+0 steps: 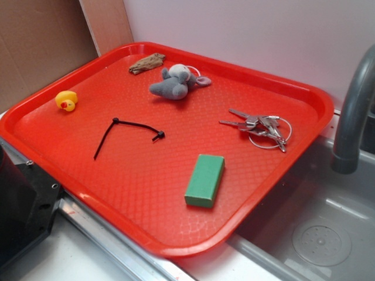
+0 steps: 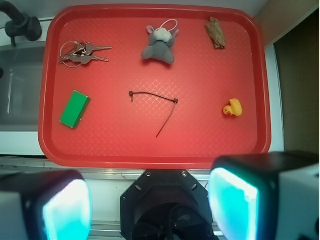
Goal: Grab the yellow duck.
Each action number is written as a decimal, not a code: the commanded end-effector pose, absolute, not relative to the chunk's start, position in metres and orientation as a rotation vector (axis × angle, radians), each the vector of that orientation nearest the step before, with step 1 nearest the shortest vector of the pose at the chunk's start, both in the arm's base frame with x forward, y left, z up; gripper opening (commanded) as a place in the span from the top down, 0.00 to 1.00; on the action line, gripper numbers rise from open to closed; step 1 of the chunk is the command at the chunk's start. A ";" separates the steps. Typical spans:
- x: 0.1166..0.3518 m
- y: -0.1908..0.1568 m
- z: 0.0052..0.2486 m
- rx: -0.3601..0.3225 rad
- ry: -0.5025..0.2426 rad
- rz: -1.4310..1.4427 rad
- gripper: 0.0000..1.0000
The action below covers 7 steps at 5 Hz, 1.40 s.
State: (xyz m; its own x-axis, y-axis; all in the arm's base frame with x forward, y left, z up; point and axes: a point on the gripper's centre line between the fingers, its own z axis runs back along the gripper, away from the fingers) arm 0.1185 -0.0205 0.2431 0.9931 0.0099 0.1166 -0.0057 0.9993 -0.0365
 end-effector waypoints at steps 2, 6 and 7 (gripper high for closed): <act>0.139 -0.010 0.248 -0.014 -0.123 0.010 0.00; 0.231 0.108 0.153 0.114 0.035 0.074 0.00; 0.221 0.121 0.107 0.133 0.064 0.037 0.00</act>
State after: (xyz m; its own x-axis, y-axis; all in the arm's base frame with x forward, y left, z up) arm 0.2174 0.1137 0.0981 0.9946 0.0340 -0.0980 -0.0223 0.9927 0.1181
